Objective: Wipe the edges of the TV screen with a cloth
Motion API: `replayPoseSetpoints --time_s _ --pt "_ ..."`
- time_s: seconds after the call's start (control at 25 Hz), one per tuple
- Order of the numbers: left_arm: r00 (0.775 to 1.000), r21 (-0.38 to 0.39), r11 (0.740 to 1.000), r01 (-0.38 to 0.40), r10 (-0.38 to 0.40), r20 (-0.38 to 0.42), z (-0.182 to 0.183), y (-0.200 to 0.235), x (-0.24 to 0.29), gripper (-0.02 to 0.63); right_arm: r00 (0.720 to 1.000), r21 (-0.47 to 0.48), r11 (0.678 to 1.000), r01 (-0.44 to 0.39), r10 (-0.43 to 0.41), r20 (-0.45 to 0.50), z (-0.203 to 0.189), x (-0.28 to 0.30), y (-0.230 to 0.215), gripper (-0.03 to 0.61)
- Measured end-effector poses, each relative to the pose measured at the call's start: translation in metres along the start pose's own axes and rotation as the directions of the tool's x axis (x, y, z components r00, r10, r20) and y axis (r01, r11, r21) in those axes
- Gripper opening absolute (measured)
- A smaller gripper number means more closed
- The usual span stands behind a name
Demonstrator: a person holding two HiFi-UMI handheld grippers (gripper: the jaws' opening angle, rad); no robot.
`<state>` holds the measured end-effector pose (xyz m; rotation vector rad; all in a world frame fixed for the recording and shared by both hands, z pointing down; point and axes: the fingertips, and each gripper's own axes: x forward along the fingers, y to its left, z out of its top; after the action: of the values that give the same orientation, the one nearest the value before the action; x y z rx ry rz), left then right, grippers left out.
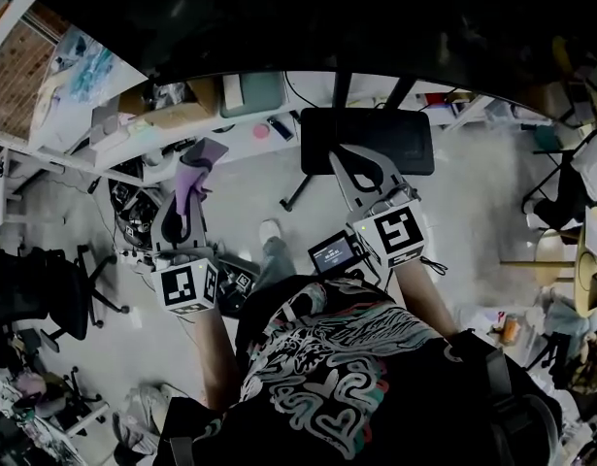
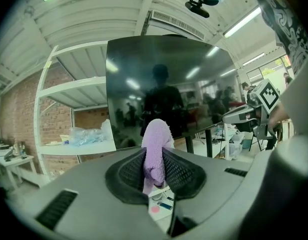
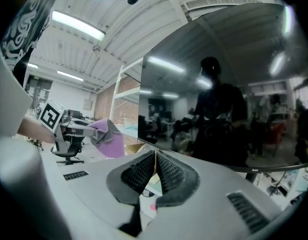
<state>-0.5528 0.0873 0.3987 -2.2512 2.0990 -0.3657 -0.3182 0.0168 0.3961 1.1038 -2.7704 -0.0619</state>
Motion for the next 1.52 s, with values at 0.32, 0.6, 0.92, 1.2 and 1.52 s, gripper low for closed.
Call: replayPoseSetpoints --time_s 0.32,0.6,0.92,1.2,1.52 --pt "1.000 -0.023 1.000 -0.004 0.004 -0.004 -0.008 0.027 0.026 0.071 1.000 0.007 1.000 0.024 -0.024 0.001 -0.002 0.024 -0.007 0.034" --pt "0.999 -0.042 0.999 0.031 -0.032 -0.028 -0.021 0.059 0.068 0.071 0.999 -0.018 0.999 0.049 -0.050 -0.010 0.007 0.069 -0.009 0.034" --pt "0.989 -0.039 0.990 0.135 -0.137 -0.050 -0.030 0.103 0.131 0.071 0.996 -0.035 0.996 0.079 -0.077 0.051 0.034 0.146 -0.004 0.034" --pt "0.959 -0.062 0.959 0.277 -0.280 -0.045 -0.037 0.125 0.173 0.071 0.993 -0.030 0.993 0.114 -0.114 0.006 0.037 0.206 0.008 0.034" --pt "0.929 -0.077 0.928 0.364 -0.368 -0.042 -0.053 0.145 0.202 0.071 0.990 -0.046 0.989 0.141 -0.141 0.017 0.040 0.238 0.018 0.034"
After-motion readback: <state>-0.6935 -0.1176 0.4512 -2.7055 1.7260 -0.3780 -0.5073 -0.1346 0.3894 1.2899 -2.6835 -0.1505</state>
